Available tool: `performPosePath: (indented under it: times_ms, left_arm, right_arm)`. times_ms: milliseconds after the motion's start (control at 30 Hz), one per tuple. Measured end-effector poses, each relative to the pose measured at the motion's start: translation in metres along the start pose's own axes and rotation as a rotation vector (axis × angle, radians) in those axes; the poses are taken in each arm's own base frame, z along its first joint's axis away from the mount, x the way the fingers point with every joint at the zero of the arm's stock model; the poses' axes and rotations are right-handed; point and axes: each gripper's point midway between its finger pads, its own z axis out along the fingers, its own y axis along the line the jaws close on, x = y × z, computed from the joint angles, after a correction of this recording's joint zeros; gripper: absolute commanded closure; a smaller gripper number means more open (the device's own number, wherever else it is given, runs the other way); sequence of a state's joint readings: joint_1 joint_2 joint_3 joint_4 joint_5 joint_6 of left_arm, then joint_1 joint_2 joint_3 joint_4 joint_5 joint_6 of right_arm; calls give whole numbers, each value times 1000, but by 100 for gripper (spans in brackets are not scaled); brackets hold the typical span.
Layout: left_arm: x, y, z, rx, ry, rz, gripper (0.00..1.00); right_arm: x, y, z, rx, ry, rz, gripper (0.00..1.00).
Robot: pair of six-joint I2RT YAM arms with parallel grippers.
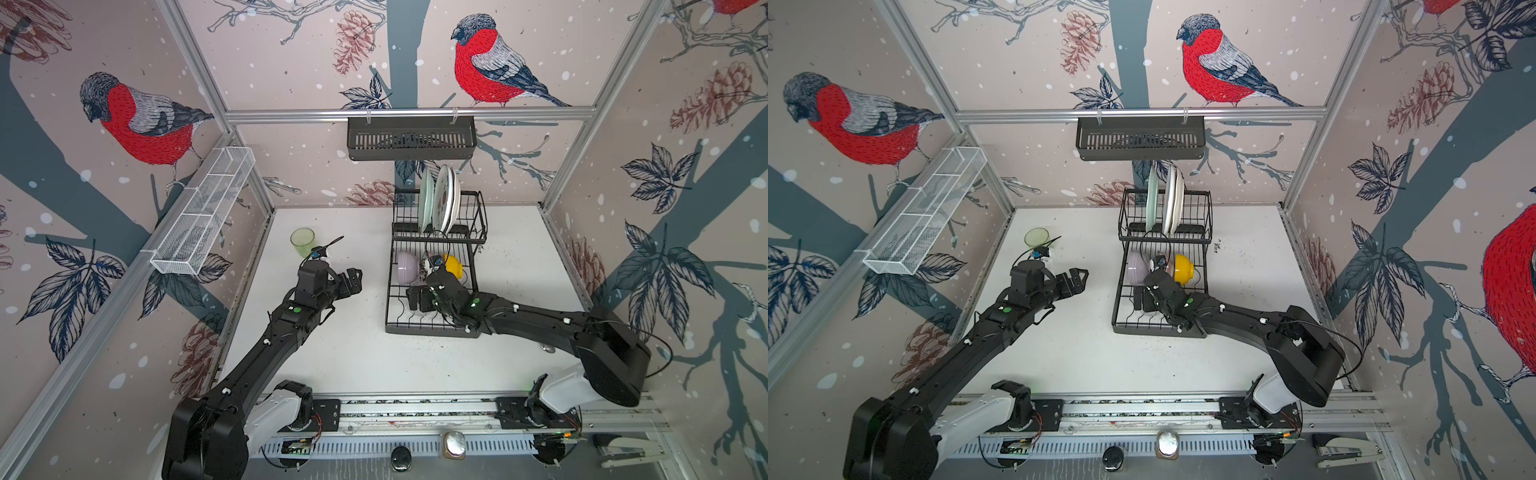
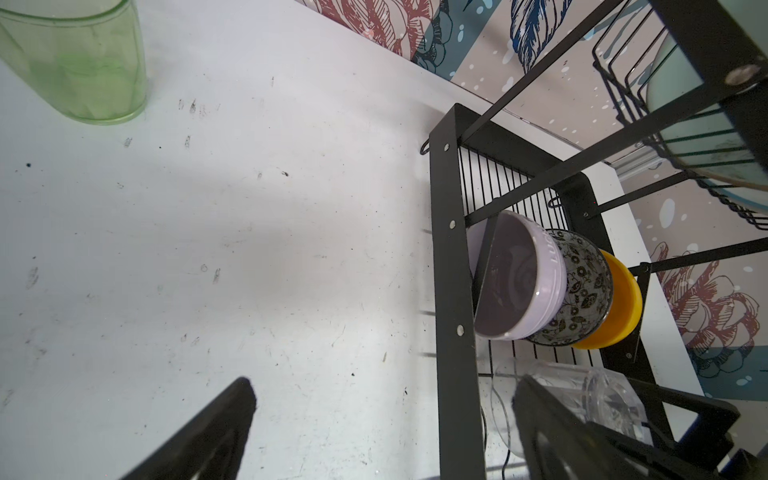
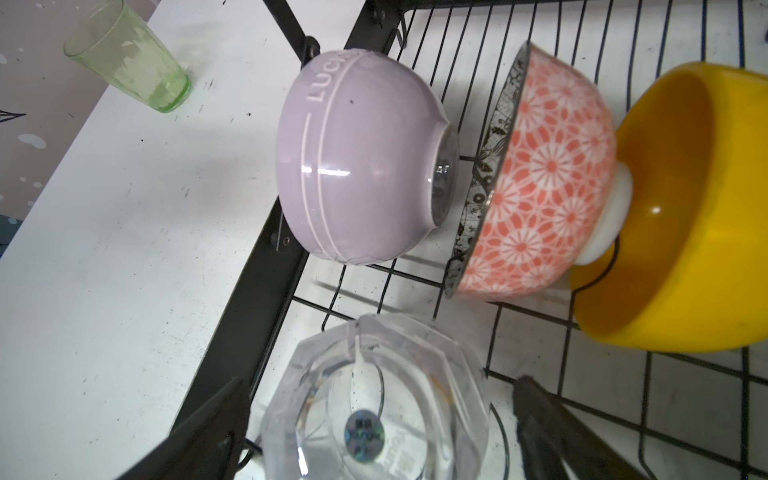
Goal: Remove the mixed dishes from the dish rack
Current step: 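Lower the right gripper onto the clear octagonal glass and close on it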
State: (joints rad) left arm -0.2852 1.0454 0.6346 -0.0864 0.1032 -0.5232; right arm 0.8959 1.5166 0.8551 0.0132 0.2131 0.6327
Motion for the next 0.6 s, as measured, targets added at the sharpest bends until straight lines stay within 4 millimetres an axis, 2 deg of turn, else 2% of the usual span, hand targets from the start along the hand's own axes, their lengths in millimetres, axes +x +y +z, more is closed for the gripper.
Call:
performPosePath:
  times_ms: [267,600]
  left_arm:
    - [7,0,8,10,32,-1,3]
    - [8,-7,10,49,28,4,3]
  right_arm:
    - [8,-1,8,24,38,6,14]
    - [-1,0,9,33,2,7,30]
